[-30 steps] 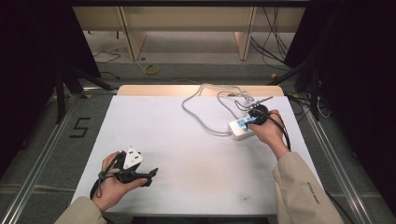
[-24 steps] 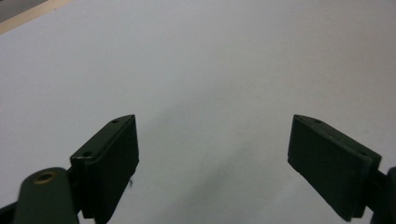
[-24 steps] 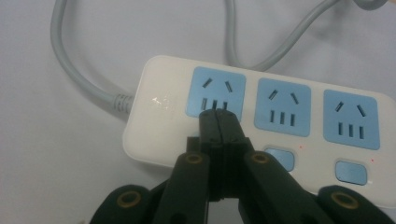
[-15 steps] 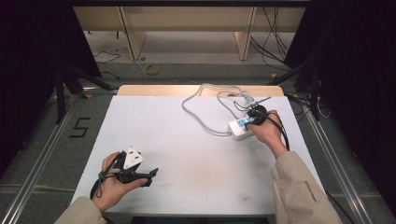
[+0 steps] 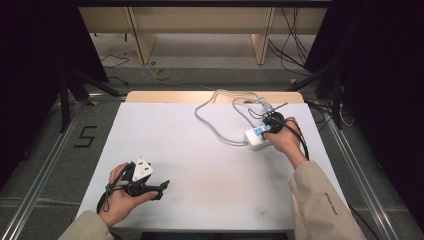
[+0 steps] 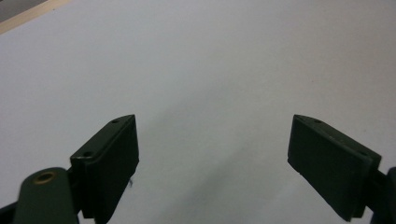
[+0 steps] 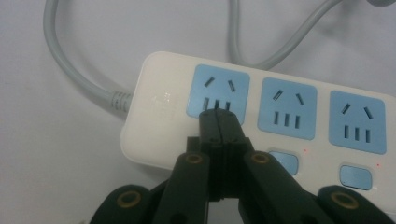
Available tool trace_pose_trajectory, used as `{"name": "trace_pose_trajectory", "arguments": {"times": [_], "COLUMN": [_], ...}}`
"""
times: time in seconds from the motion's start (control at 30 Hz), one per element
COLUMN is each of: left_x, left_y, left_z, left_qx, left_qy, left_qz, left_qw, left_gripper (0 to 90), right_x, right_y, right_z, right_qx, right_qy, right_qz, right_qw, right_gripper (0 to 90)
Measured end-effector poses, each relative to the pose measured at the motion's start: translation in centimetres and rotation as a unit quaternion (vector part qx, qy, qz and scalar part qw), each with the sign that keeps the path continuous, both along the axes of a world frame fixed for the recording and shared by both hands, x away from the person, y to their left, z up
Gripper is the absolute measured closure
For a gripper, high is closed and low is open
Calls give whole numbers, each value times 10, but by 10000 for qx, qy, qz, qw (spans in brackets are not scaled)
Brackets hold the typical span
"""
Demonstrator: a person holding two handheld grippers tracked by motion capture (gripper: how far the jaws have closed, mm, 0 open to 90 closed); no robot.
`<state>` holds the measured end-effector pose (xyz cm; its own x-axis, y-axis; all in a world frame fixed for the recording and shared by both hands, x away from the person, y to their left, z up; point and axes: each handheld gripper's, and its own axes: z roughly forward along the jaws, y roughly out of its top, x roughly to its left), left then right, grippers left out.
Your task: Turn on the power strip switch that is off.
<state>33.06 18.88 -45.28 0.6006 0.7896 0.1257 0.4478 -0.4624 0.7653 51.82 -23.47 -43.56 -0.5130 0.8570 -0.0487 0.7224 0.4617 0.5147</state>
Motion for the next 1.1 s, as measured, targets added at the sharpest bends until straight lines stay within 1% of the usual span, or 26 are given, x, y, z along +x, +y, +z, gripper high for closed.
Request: {"name": "trace_pose_trajectory", "arguments": {"times": [0.13,0.47,0.77,0.93,1.1], "left_x": [0,0,-1,0,-1], "left_y": [0,-1,-1,-1,-2], "left_z": [0,0,0,0,0], "left_qx": [0,-5,20,35,37], "left_qy": [-5,-2,0,-3,1], "left_qz": [-1,-11,-30,-39,-35], "left_qw": [10000,10000,10000,10000,10000], "left_gripper": [161,161,161,161,161], "right_x": [1,2,2,2,2], "right_y": [1,2,5,5,7], "right_z": [1,0,0,-1,-1], "right_qx": [-68,-93,-249,-225,-272], "right_qy": [76,128,104,135,98], "right_qz": [-1,-29,12,9,-6], "right_qw": [9999,9999,9996,9997,9996], "right_gripper": [900,900,900,900,900]}}
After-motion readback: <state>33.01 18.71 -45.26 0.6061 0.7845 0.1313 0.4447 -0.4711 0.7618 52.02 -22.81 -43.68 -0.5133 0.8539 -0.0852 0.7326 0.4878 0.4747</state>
